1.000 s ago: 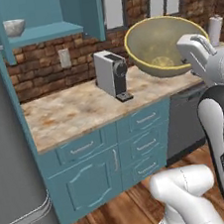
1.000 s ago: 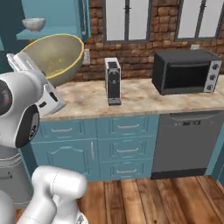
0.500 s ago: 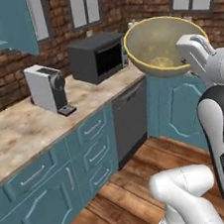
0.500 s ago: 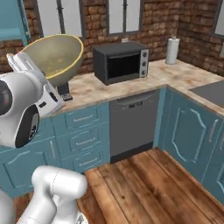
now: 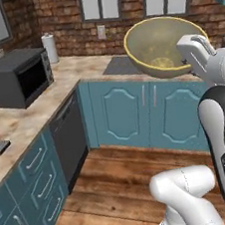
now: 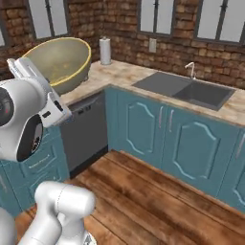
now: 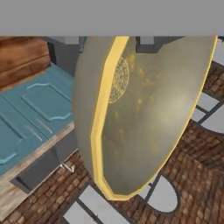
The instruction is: Take the smaller bowl and place it next to the appetizer plate on the dining counter , and place the larger bowl next to the plate with cooked food.
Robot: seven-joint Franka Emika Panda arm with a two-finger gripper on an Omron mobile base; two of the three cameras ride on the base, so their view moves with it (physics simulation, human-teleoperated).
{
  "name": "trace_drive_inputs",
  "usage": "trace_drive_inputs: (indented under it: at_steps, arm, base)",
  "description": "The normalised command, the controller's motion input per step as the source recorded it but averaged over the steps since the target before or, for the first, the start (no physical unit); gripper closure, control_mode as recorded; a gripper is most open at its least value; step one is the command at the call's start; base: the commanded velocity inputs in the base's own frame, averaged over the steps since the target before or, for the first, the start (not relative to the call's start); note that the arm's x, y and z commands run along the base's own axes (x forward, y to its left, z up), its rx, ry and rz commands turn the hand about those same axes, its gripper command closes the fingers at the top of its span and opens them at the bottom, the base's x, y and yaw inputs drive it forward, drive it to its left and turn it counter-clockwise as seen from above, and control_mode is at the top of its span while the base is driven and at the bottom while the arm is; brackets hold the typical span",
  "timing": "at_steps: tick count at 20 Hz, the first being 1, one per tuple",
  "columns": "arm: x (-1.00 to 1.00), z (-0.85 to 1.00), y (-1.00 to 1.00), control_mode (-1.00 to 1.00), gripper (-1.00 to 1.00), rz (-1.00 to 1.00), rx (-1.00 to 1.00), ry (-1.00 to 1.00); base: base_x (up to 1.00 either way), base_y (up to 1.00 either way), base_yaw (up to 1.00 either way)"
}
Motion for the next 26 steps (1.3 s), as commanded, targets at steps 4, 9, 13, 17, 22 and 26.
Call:
trace_drive_inputs:
  at_steps: [4,9,13,17,22,26]
  arm:
    - [0.0,0.0,0.0,1.0,1.0,0.0,0.0,0.0]
    - [0.0,0.0,0.0,1.0,1.0,0.0,0.0,0.0]
    - [0.0,0.0,0.0,1.0,1.0,0.0,0.0,0.0]
    - [0.0,0.0,0.0,1.0,1.0,0.0,0.0,0.0]
    - [0.0,0.0,0.0,1.0,1.0,0.0,0.0,0.0]
    - [0.0,0.0,0.0,1.0,1.0,0.0,0.0,0.0]
  base:
    - [-0.41,-0.11,-0.66]
    - [-0.35,-0.15,-0.69]
    - [-0.3,-0.08,-0.73]
    - [-0.2,-0.04,-0.73]
    - [-0.03,0.0,-0.7]
    - [0.0,0.0,-0.67]
